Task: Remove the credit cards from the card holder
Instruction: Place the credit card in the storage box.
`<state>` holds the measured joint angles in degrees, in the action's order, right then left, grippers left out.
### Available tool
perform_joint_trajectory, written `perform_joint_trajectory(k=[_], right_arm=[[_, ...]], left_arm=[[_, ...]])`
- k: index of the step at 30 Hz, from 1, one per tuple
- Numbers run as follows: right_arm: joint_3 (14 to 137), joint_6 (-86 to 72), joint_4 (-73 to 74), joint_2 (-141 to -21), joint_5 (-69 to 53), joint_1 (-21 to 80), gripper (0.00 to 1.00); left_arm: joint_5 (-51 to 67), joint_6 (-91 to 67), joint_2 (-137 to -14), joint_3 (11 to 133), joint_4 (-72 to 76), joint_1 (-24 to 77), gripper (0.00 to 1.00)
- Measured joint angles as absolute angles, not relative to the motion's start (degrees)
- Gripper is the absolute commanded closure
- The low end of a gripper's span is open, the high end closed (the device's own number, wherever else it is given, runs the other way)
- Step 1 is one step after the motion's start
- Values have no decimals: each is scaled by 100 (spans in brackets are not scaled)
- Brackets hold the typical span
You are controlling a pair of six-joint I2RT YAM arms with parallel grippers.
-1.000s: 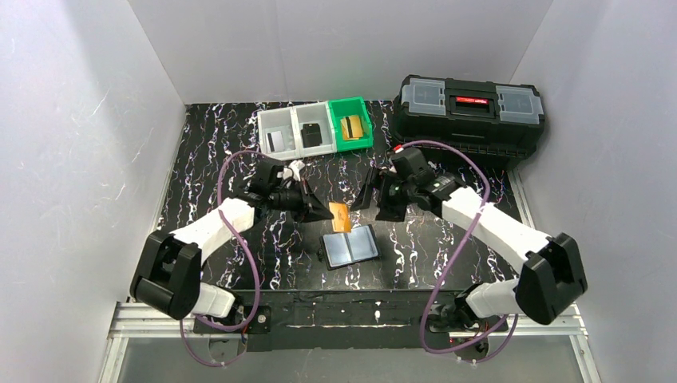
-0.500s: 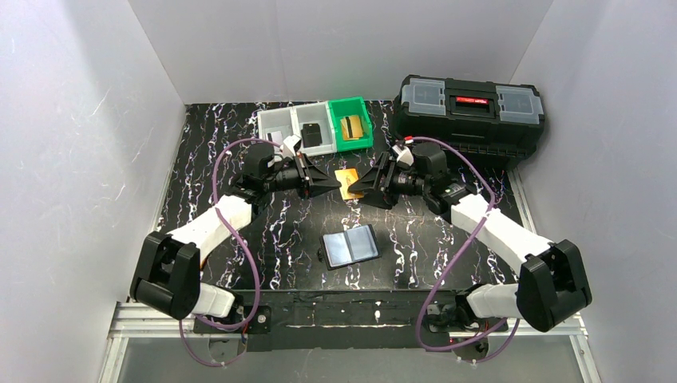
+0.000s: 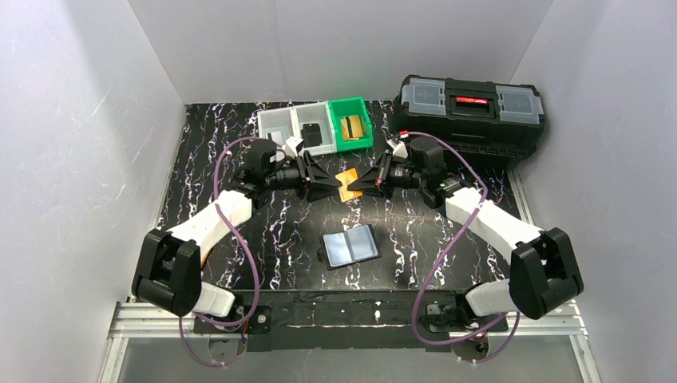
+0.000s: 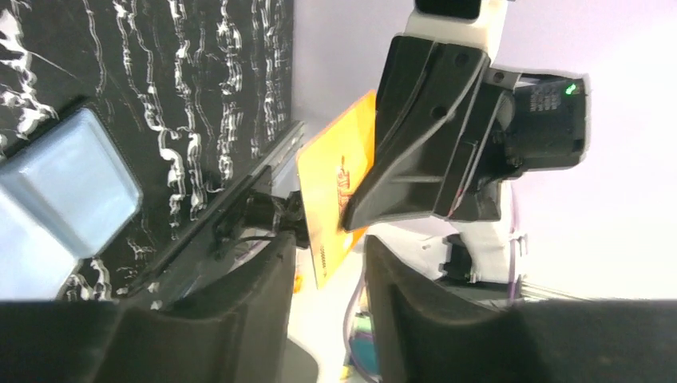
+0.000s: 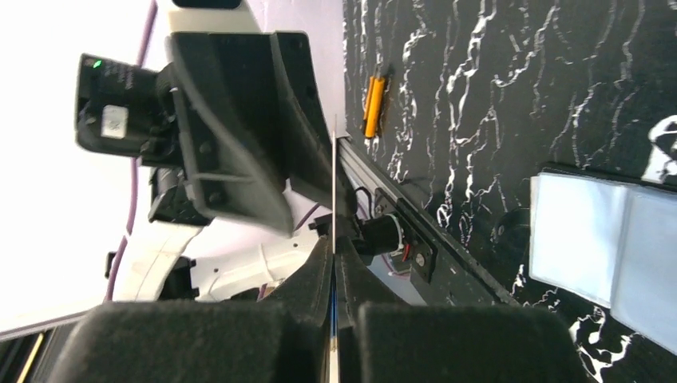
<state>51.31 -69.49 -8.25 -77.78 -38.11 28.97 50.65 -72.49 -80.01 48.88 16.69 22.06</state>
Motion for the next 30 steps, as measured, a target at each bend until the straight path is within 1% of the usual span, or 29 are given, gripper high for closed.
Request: perform_joint_trajectory(k=[1,4,6,7,8,12,17,24,30], right_arm=[[5210,-6851,-683,-7824,-3774,2897,99],[5544,-6440,-78,-8003,-3546,2888,99],[5920,-6093,421,-8178,-3323,2882,99],[6156,-5918,668,-8285,-3218,2869,99],[6517,-5693,945,-8455,-3096,2845,99],[7804,-5013,1481,-9253,-2731,2668,99],[9327,-4311,1988,-10580,-2366,2355,99],[11131,-3667,2543,-12392,-2018,2117,99],[12514,-3446,2711,-13517,-1896,2095,99]], left_arm=[[5059,-7122,-8005,5000,1413,2206,37],[4945,-6545,-8005,5430,534,2209,20],[4689,-6066,-8009,5870,-316,2215,12],[4528,-5813,-8009,6099,-738,2215,4],[4353,-5577,-8014,6311,-1129,2213,2],[3573,-4840,-8016,6805,-2294,2213,2],[2700,-4329,-7942,6742,-3085,2226,2],[2071,-3889,-7415,6541,-3339,2237,2],[2097,-3868,-7279,6296,-3295,2246,2]])
